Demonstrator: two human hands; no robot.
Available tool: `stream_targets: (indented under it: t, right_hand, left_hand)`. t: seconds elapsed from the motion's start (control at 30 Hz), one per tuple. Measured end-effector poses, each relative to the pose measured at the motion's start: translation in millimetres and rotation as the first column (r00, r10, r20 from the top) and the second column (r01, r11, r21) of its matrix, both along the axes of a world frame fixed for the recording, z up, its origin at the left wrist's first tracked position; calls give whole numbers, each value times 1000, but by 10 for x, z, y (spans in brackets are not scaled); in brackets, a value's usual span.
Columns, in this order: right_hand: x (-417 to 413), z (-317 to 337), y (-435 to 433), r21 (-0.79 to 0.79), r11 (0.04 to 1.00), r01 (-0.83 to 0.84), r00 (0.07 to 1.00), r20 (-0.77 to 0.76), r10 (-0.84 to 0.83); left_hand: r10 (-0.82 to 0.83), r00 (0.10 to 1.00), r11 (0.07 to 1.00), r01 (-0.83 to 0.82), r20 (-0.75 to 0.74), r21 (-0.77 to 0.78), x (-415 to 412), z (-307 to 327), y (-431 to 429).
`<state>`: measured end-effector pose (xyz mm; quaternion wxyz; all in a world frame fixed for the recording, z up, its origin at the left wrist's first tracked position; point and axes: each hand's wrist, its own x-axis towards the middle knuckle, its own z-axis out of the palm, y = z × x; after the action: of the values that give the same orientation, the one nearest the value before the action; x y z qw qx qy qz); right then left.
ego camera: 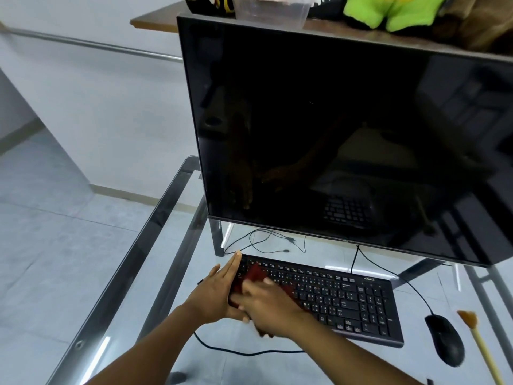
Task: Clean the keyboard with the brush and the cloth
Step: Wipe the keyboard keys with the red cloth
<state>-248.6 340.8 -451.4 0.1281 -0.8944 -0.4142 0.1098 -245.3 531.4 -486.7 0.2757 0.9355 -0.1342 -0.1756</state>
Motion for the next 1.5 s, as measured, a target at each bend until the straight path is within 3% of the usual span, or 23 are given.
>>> stream_targets:
  t: [0.07,0.13,0.17,0.2,0.3,0.33,0.43,0.5,0.6,0.73,0.77,0.87,0.93,1.1,1.27,1.4,1.43,1.5]
  right_hand:
    - [207,-49,-55,49,979,198,979,40,-200]
    - [357,-23,-64,111,865,489,866,61,-497]
    - [346,-18,-25,106,840,533,842,39,-539]
    - [287,4,48,107,866,488,871,9,-491]
    - [63,2,122,42,990,136,991,6,-136]
    - [135,-6,57,49,987,154,988,14,-154]
    - [445,-32,-71,76,860,505,856,81,-510]
    - [401,-7,27,88,869,487,870,31,-491]
    - [234,22,103,79,961,266,963,22,-268]
    - [486,47,-144,45,846,531,845,38,-533]
    - [441,69,-135,51,852,521,853,5,-522]
    - [90,128,-51,49,974,221,970,-111,-215]
    - [-9,99,-202,23,996,87,987,-136,-83]
    - [81,-119,-632,92,938,335,942,-53,-331]
    - [-196,-88,-96,96,990,103,993,-74,-96]
    - [223,-30,-24,135,872,470,883,-89,-462]
    - [257,-31,0,121,862,493,870,-67,-488]
    - [168,-7,73,141,874,465,881,-169,-441]
  left_hand:
    - [13,1000,1000,-13,-2,-1,4,46,-16]
    - [6,1000,1000,-6,11,-1,10,97,-31]
    - [3,1000,1000,-3,11,-2,3,96,-31]
    - [4,1000,1000,-4,18,-13,-5,106,-30]
    - [8,1000,999,-8,10,-48,-19,122,-25]
    - [9,1000,999,-8,7,-47,-13,130,-32]
    - [7,1000,999,-5,30,-50,-2,129,-43]
    - [12,1000,998,-11,23,-56,-17,82,-20]
    - [23,1000,997,-22,16,-69,-17,63,-11]
    - [3,999,996,0,35,-87,-9,118,-32]
    - [6,999,996,-2,35,-89,-12,110,-27]
    - [-3,999,996,7,42,-88,-22,151,-23]
    - [-12,1000,996,15,27,-91,-33,248,-36]
    - [-5,1000,998,6,9,-63,-31,310,-37]
    - [-45,998,999,46,42,-23,-22,176,2]
    - [-21,1000,1000,21,5,-21,-19,231,-16]
    - [-16,1000,1000,16,1,-19,-25,245,-28]
    - [-7,1000,1000,7,2,-22,-36,268,-41]
